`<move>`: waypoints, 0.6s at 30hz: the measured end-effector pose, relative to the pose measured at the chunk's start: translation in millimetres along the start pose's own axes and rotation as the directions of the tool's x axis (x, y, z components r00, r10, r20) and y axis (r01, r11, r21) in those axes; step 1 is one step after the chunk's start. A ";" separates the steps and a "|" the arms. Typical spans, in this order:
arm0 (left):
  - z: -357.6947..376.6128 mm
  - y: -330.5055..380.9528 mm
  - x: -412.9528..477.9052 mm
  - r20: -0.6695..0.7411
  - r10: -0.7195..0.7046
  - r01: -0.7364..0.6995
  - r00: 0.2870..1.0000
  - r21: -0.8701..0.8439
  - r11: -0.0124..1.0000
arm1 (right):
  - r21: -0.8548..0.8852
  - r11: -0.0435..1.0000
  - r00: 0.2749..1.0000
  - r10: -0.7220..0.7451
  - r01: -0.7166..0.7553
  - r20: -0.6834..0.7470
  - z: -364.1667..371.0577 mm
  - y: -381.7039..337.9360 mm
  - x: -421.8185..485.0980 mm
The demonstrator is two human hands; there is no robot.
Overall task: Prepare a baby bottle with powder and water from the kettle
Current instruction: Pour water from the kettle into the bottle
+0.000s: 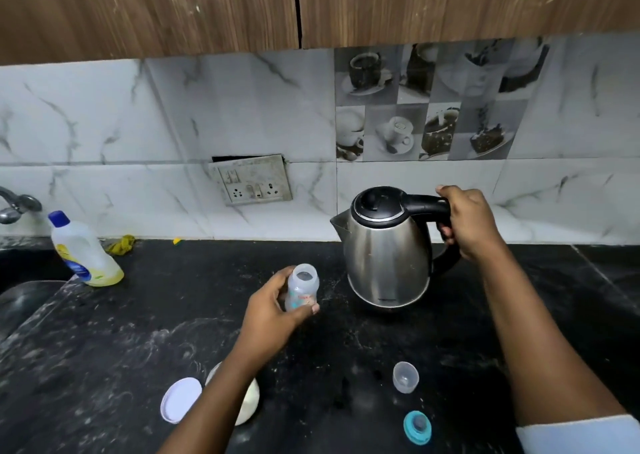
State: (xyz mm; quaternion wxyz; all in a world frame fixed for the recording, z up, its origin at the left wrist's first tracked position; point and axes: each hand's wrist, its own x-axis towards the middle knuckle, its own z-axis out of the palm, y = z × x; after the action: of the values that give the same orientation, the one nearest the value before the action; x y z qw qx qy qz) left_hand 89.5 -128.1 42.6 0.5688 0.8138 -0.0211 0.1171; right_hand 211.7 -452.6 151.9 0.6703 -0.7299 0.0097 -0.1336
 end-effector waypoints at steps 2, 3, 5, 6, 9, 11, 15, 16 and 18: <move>10.6 9.2 5.6 0.033 0.001 -0.001 0.999 -0.007 1.000 | -0.040 0.999 0.999 -0.033 0.033 -0.002 -18.3 -12.8 -3.7; 15.7 11.8 7.0 0.047 -0.004 0.005 0.999 -0.020 1.000 | -0.061 0.997 0.999 -0.045 0.045 0.003 -26.0 -16.3 -5.9; 24.0 12.9 9.4 0.077 -0.021 0.024 0.997 -0.044 0.999 | -0.111 0.991 0.997 -0.069 0.070 0.013 -37.5 -20.1 -9.9; 27.1 12.0 10.3 0.090 -0.029 0.033 0.996 -0.045 0.998 | -0.138 0.987 0.997 -0.078 0.080 0.020 -41.4 -21.3 -11.8; 33.0 7.9 13.4 0.128 -0.046 0.051 0.991 -0.037 0.998 | -0.206 0.974 0.994 -0.089 0.099 0.058 -47.5 -24.8 -16.0; 36.7 7.0 13.4 0.161 -0.062 0.069 0.985 -0.037 0.997 | -0.250 0.962 0.992 -0.094 0.112 0.081 -50.5 -27.7 -18.2; 44.5 11.0 16.2 0.193 -0.063 0.070 0.979 -0.032 0.997 | -0.310 0.941 0.988 -0.109 0.137 0.107 -54.7 -33.2 -17.8; 45.6 12.4 16.9 0.193 -0.060 0.067 0.979 -0.029 0.997 | -0.315 0.938 0.987 -0.112 0.142 0.112 -54.2 -33.5 -17.4; 46.8 14.3 17.8 0.190 -0.061 0.066 0.980 -0.017 0.998 | -0.325 0.934 0.986 -0.113 0.148 0.125 -51.0 -32.4 -16.8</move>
State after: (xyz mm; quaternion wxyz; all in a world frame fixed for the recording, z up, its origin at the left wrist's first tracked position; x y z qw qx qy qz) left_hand 112.2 -174.9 44.4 0.5771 0.8148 -0.0506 0.0205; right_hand 179.5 -495.9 184.0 0.5264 -0.8377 -0.0514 -0.1359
